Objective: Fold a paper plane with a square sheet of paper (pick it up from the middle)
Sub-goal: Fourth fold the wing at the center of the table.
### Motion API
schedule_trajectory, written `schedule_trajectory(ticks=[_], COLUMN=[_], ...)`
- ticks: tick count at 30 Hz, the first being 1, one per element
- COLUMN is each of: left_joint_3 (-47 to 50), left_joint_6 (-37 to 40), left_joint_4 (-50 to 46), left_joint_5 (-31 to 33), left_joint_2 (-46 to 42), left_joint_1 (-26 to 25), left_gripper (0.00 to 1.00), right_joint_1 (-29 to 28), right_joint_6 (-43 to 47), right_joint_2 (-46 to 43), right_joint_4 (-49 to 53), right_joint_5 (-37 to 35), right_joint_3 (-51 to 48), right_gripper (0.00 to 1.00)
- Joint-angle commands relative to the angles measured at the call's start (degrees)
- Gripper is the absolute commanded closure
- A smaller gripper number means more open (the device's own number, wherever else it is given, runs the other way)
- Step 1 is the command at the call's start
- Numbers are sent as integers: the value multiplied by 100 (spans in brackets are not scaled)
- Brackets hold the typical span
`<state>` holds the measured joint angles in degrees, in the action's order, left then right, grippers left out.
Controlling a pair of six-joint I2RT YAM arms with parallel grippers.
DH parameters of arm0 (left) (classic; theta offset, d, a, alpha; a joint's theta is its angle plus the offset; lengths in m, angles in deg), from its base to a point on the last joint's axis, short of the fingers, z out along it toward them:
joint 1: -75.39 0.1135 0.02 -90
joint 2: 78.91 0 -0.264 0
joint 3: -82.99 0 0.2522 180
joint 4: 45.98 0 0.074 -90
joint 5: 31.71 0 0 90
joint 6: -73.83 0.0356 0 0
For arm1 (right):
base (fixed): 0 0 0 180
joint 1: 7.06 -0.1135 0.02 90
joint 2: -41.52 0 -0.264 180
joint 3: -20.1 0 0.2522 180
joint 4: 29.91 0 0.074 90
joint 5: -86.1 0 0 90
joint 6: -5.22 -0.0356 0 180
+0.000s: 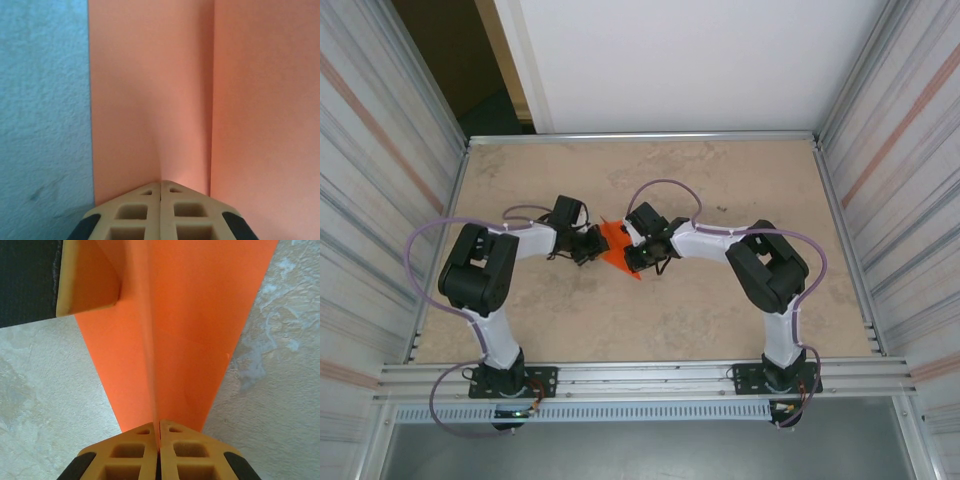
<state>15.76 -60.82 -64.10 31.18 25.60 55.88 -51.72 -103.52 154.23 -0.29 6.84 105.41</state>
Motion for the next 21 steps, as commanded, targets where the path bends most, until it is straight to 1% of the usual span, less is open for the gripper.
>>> schedule_trajectory(ticks=[1, 11, 21], left_joint_3=[-58, -80, -146], left_joint_6=[155, 165, 196], left_joint_4=[-409, -461, -452], left_joint_5=[273, 270, 177], left_joint_2=[139, 259, 211], left_joint_1=[-10, -53, -66], left_gripper=[96, 98, 97], right_joint_1=[-54, -24, 155], right_joint_6=[160, 143, 0], right_joint_2=[137, 268, 402], right_joint_4=[227, 278, 391], right_joint_5=[73, 542, 1040], right_joint_3=[186, 285, 357], right_gripper=[92, 92, 91])
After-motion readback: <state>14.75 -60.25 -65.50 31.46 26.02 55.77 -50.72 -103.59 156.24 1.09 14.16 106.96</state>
